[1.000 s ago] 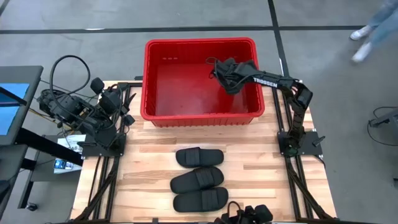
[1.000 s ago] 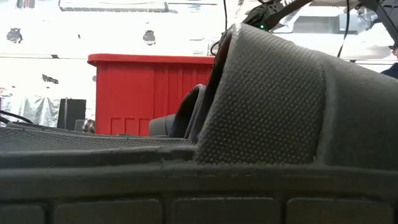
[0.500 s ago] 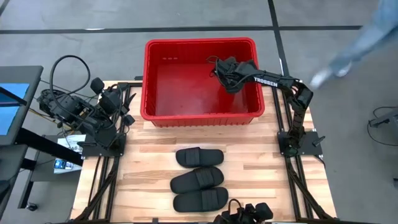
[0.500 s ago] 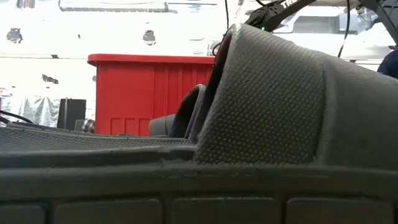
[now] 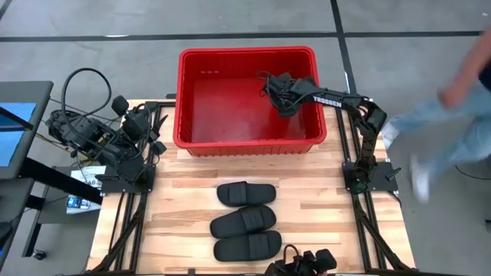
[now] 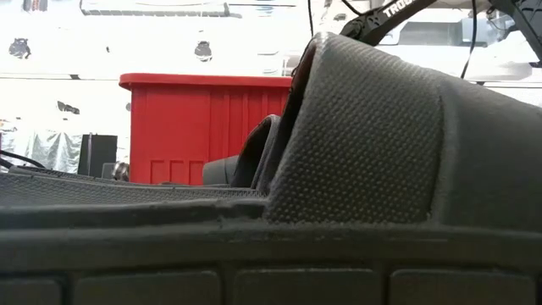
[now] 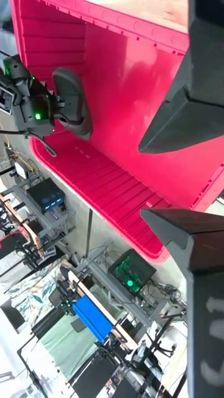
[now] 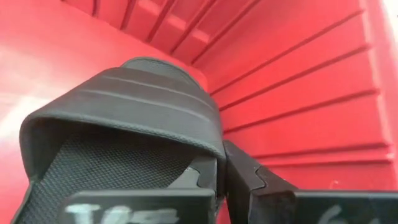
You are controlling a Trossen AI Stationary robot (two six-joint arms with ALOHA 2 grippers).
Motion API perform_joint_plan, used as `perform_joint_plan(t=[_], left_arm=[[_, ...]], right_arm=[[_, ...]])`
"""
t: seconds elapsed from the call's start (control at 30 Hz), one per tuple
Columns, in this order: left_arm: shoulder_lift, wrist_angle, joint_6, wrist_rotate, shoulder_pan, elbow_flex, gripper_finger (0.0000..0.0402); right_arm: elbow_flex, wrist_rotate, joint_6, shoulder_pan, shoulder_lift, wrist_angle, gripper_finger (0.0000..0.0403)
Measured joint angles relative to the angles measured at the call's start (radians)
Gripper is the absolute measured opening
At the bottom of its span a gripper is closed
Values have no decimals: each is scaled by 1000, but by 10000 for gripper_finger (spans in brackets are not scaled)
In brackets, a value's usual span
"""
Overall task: Pick and place slides into bin
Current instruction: Put the black slide into the container
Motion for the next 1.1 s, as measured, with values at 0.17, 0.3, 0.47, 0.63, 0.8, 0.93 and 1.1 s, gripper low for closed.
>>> perform_joint_plan(t=[0.17,0.3,0.47,0.63,0.8,0.93,1.1], left_arm=[[0,0,0,4,0,0,144],[0,0,-1,5,0,0,144],[0,0,-1,6,0,0,144],[0,0,-1,6,0,0,144],[0,0,-1,6,0,0,144],[0,0,-1,6,0,0,144],[0,0,-1,6,0,0,144]], right_arm=[[-36,-25,2,-7,0,22,0],[-63,-23,-1,-6,0,50,0],[-74,-25,-10,-11,-1,54,0],[-74,-35,-13,-12,-1,52,0],[-75,-42,-16,-12,-1,53,0],[-75,-44,-17,-12,-1,53,5],[-76,-46,-38,-10,-1,52,30]])
